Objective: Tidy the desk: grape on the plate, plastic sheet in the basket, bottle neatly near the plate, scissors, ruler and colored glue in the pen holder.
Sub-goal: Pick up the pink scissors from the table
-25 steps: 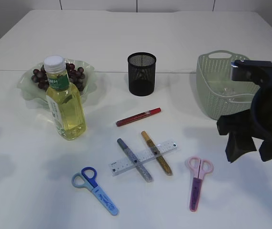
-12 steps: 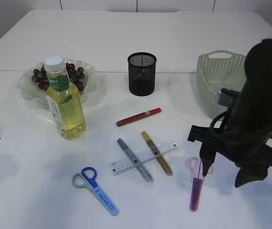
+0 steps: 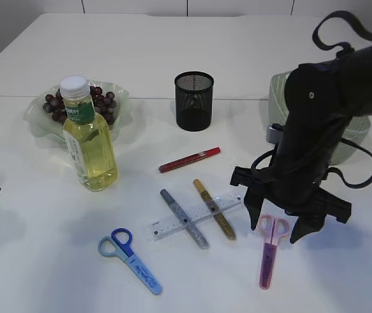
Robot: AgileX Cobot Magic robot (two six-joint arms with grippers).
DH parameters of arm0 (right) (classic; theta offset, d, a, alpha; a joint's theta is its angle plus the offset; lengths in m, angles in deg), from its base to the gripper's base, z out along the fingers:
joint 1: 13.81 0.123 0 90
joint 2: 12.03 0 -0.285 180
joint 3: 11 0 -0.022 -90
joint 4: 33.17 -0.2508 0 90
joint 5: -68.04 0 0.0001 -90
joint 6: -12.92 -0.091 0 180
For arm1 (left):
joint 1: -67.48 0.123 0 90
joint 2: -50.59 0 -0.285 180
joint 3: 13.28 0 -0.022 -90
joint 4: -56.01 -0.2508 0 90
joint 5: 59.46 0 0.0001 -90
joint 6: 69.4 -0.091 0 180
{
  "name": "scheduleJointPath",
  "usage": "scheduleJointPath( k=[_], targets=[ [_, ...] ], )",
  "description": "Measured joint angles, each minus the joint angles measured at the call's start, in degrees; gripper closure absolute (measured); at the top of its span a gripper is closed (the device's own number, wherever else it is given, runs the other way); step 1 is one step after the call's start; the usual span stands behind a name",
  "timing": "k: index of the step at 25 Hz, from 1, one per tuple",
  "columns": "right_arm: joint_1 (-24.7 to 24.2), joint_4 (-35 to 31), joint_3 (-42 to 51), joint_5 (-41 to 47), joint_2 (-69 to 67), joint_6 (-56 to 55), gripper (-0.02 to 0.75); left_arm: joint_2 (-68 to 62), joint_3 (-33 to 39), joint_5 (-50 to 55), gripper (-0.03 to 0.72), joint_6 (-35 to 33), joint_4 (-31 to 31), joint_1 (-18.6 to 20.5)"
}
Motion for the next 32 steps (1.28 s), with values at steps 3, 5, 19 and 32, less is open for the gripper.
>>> scheduleJointPath(
  k=[3, 5, 19, 32],
  targets=[
    [0.00, 0.12, -1.65, 0.41, -2.66, 1.23, 0.242, 0.00, 0.00, 0.00, 0.221, 0.00, 0.00, 0.00],
    [0.00, 0.37, -2.01, 0.42, -3.85, 1.78, 0.243, 0.00, 0.00, 0.00, 0.221, 0.00, 0.00, 0.00],
    [0.00, 4.53, -2.24, 0.87, -5.44, 3.50, 0.246, 0.00, 0.00, -0.44, 0.221, 0.00, 0.00, 0.00],
    [0.00, 3.93, -2.24, 0.99, -8.57, 5.03, 0.246, 0.00, 0.00, -0.82, 0.221, 0.00, 0.00, 0.00]
  ],
)
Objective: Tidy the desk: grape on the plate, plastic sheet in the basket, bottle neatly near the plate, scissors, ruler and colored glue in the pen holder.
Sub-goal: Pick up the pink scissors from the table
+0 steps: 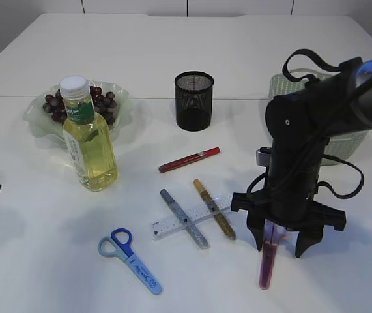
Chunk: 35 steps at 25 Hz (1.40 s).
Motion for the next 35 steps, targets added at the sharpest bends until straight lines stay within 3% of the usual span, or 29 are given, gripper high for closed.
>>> scheduleJointPath(
  k=[7, 15, 21, 35],
  targets=[
    [0.00, -0.14, 0.00, -0.26, -0.22, 0.13, 0.270, 0.00, 0.00, 0.00, 0.221, 0.00, 0.00, 0.00],
    [0.00, 0.44, 0.00, -1.70, -0.20, 0.26, 0.527, 0.00, 0.00, -0.24, 0.221, 0.00, 0.00, 0.00],
    [0.00, 0.57, 0.00, -1.79, -0.20, 0.26, 0.561, 0.00, 0.00, -0.35, 0.222, 0.00, 0.00, 0.00],
    [0.00, 0.37, -0.12, -1.32, 3.69, 4.85, 0.564, 0.00, 0.00, -0.56, 0.223, 0.00, 0.00, 0.00]
  ],
)
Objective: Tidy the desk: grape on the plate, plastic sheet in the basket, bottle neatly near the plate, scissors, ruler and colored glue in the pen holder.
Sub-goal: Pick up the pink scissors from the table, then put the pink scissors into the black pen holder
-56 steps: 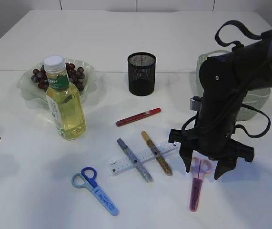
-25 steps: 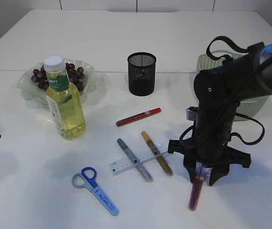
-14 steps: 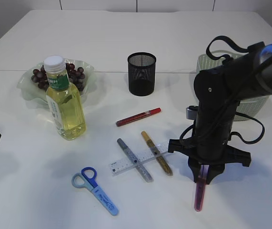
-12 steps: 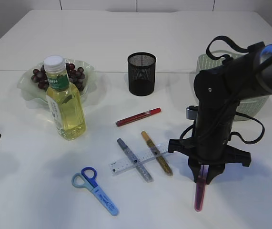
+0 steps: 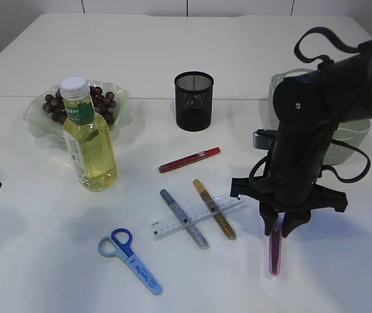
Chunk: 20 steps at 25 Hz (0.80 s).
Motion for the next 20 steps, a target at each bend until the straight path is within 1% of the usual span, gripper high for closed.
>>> scheduleJointPath(
  k=[5, 8, 11, 14, 19, 20],
  targets=[
    [0.00, -0.77, 0.00, -0.04, 4.56, 4.04, 0.564, 0.00, 0.00, -0.17, 0.232, 0.00, 0.00, 0.00],
    [-0.11, -3.14, -0.68, -1.31, 7.35, 7.72, 0.565, 0.00, 0.00, -0.17, 0.232, 0.00, 0.00, 0.00],
    [-0.96, -7.12, -4.98, -1.73, 8.40, 15.24, 0.565, 0.00, 0.00, -0.26, 0.239, 0.00, 0.00, 0.00],
    [-2.86, -12.07, -10.38, -1.94, 8.50, 21.64, 0.565, 0.00, 0.00, -0.15, 0.241, 0.00, 0.00, 0.00],
    [-8.23, -19.18, -19.15, -4.41, 8.11, 29.09, 0.565, 0.00, 0.00, 0.18, 0.246, 0.00, 0.00, 0.00],
    [-9.42, -21.52, -21.04, -4.81, 7.38, 30.59, 0.565, 0.00, 0.00, 0.18, 0.249, 0.00, 0.00, 0.00]
  ],
)
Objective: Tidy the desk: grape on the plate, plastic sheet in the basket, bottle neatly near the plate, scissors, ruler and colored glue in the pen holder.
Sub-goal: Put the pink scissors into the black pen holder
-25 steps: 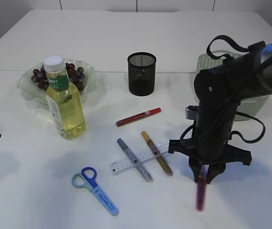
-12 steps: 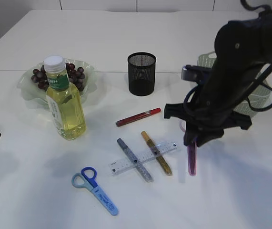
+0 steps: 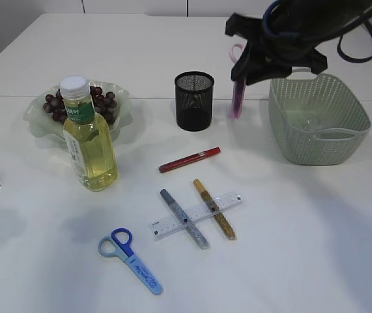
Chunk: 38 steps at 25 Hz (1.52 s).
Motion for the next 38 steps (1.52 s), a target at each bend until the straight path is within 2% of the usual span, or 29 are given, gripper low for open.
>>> scheduleJointPath(
  k=[5, 10, 23, 31, 34, 38],
  targets=[
    [-3.93, -15.68, -8.73, -1.17, -6.44, 12.47, 0.564, 0.00, 0.00, 0.02, 0.251, 0.00, 0.00, 0.00],
    [-4.25, -23.70, -16.40, -5.27, -15.08, 20.30, 0.564, 0.00, 0.00, 0.72, 0.253, 0.00, 0.00, 0.00],
    [-4.39, -31.65, -39.67, -14.62, -35.91, 36.58, 0.564, 0.00, 0.00, 2.73, 0.253, 0.00, 0.00, 0.00],
    [-4.39, -33.87, -41.66, -17.82, -42.07, 42.89, 0.559, 0.00, 0.00, 2.73, 0.253, 0.00, 0.00, 0.00],
    [-4.39, -34.64, -41.66, -17.41, -42.60, 43.89, 0.526, 0.00, 0.00, 2.73, 0.253, 0.00, 0.00, 0.00],
    [-4.39, -35.30, -41.75, -15.59, -42.60, 44.36, 0.426, 0.00, 0.00, 2.73, 0.253, 0.00, 0.00, 0.00]
  ],
)
